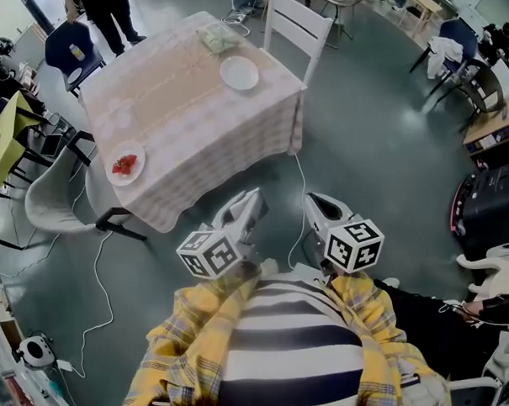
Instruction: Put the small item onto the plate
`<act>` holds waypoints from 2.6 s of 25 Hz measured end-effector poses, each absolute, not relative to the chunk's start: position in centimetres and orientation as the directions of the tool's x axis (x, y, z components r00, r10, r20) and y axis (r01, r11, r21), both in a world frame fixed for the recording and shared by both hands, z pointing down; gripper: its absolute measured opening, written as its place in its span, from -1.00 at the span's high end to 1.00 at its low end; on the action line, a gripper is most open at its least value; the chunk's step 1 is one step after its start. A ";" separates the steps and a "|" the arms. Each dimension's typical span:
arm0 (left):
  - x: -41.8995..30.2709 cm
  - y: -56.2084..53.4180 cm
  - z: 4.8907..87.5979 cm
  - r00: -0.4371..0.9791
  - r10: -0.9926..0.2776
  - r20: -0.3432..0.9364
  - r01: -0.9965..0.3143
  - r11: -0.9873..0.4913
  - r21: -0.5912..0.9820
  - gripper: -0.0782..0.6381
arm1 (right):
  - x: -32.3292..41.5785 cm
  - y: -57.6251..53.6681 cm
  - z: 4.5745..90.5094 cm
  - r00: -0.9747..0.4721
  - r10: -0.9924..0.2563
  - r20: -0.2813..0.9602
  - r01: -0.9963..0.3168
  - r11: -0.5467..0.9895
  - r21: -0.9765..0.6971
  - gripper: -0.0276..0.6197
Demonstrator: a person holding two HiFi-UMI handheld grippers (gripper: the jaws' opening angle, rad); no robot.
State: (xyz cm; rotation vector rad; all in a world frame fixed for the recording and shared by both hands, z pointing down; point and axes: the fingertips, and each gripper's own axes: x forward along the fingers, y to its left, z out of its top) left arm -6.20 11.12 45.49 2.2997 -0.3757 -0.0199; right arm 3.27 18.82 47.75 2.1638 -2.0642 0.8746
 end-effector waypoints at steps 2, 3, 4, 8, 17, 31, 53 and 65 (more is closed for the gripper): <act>-6.2 10.3 45.4 0.949 -0.298 0.103 -0.279 -0.643 0.714 0.52 | 4.0 18.0 47.5 -0.039 -0.916 0.399 -0.931 -0.112 -0.347 0.92; -6.2 10.0 45.4 0.947 -0.305 0.105 -0.285 -0.642 0.712 0.53 | 4.3 17.6 47.4 -0.041 -0.918 0.395 -0.931 -0.108 -0.348 0.92; -6.2 9.7 45.4 0.945 -0.309 0.109 -0.291 -0.641 0.710 0.52 | 4.5 17.2 47.3 -0.043 -0.919 0.392 -0.932 -0.105 -0.347 0.92; -5.6 8.2 45.3 0.937 -0.331 0.113 -0.312 -0.643 0.699 0.52 | 5.8 15.2 46.6 -0.051 -0.926 0.374 -0.939 -0.083 -0.335 0.92; -2.6 2.8 45.4 0.932 -0.347 0.108 -0.320 -0.644 0.695 0.52 | 7.6 8.5 45.7 -0.093 -0.926 0.365 -0.947 -0.031 -0.318 0.92; 3.2 -6.4 46.3 0.939 -0.325 0.116 -0.303 -0.619 0.725 0.53 | 11.5 -2.6 46.6 -0.129 -0.900 0.417 -0.948 -0.011 -0.317 0.92; 9.5 -19.4 46.8 0.860 -0.487 0.153 -0.446 -0.570 0.690 0.52 | 17.0 -17.6 47.1 -0.324 -0.848 0.420 -0.922 0.184 -0.340 0.92; 12.7 -24.0 47.8 0.796 -0.555 0.241 -0.561 -0.527 0.638 0.52 | 17.9 -22.8 48.0 -0.490 -0.755 0.436 -0.861 0.338 -0.381 0.92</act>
